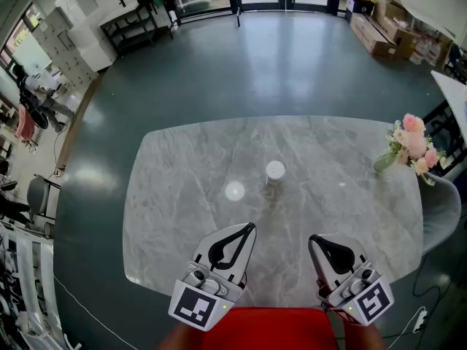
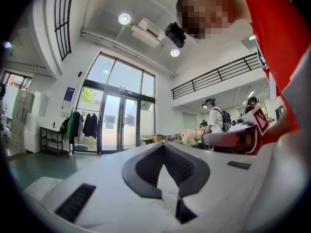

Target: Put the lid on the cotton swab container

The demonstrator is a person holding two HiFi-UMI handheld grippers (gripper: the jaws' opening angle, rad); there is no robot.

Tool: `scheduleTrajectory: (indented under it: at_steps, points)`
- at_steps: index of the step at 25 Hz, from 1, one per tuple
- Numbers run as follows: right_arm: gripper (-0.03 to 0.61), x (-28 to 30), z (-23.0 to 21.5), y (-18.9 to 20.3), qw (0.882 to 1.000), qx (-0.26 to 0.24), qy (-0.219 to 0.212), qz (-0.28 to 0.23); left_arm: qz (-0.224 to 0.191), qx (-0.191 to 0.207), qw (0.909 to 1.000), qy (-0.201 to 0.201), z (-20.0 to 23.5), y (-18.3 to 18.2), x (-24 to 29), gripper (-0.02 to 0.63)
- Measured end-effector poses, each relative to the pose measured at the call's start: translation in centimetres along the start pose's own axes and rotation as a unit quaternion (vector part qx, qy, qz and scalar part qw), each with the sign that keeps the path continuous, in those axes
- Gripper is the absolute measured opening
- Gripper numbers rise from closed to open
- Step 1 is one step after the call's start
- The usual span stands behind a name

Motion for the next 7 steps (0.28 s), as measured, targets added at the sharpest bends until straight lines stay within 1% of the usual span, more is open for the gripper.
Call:
scheduleTrajectory:
  at_steps: [4,7]
  points:
    - [0.005,-0.21,-0.10,0.05,1.000,-0.002,-0.003,0.004,0.001,-0.003,1.0000,-0.001,-0.19,0.05,0.18,0.017]
    - [0.005,0.06,-0.14,-0.43,1.000,-0.012,-0.007,-0.014,0.002,-0.004,1.0000,0.000,-0.22,0.07,0.25,0.017]
Point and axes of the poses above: the fingertips, and each gripper's own axes: x forward along the fingers, z to its left, y out of its underside, the point moved 8 cm from there along -x, backward along the fingers, and after that the axes turned 8 degrees about -y, right-handed, at the moved point
